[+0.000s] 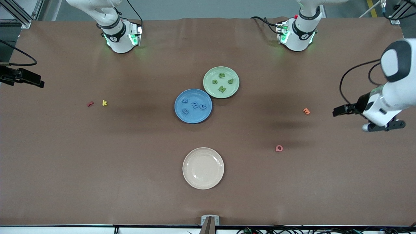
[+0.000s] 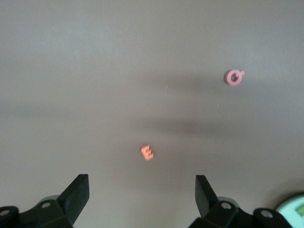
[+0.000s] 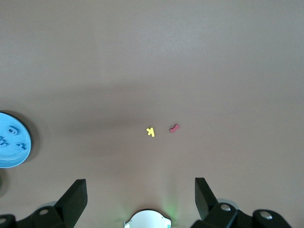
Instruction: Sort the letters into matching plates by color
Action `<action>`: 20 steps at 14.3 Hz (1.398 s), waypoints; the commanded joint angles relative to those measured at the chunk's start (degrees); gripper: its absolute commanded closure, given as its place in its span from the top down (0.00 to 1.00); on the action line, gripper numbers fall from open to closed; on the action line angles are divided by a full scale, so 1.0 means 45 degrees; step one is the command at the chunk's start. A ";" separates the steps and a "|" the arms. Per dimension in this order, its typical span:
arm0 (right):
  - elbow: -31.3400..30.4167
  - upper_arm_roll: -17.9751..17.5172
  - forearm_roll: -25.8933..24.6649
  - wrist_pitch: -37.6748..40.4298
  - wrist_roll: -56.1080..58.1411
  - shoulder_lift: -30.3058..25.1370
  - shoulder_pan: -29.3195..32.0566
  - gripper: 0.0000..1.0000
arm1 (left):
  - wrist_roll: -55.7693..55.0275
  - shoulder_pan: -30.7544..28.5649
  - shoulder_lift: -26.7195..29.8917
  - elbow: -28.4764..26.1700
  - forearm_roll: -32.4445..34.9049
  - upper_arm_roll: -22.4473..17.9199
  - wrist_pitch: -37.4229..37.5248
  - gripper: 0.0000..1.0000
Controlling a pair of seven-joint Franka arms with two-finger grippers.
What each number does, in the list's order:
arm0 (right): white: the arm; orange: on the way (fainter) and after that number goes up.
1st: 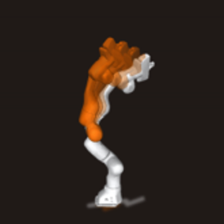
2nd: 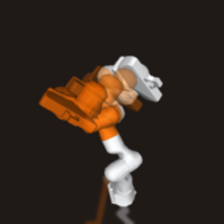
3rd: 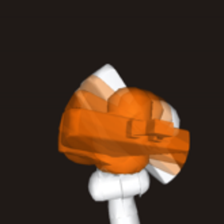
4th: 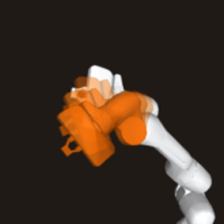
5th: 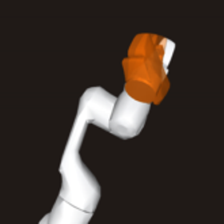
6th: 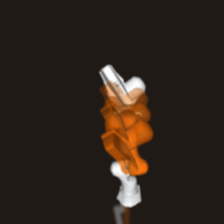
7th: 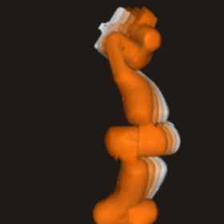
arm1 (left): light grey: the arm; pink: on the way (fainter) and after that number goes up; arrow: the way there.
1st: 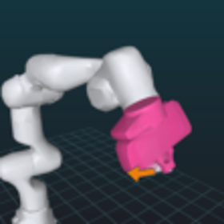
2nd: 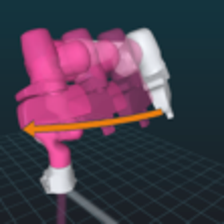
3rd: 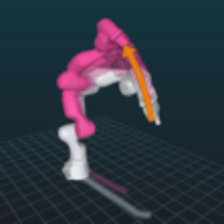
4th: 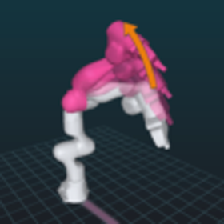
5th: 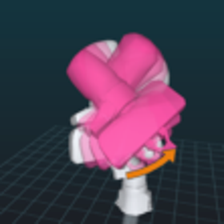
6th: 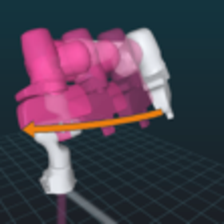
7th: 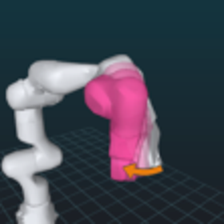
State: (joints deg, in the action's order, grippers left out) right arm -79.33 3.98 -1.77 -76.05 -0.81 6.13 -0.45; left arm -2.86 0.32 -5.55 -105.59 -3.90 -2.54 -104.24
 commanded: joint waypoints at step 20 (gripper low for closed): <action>-0.2779 -0.0299 0.0609 -0.1596 0.0200 -0.2788 0.0628 1.00 | 0.0381 -0.0346 0.3211 0.1778 0.0671 0.0976 0.2442 0.99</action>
State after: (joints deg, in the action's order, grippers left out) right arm -86.23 3.33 -0.58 -81.14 -0.59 -1.92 1.18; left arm -2.23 -3.42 13.32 -103.65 -1.74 3.25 -93.82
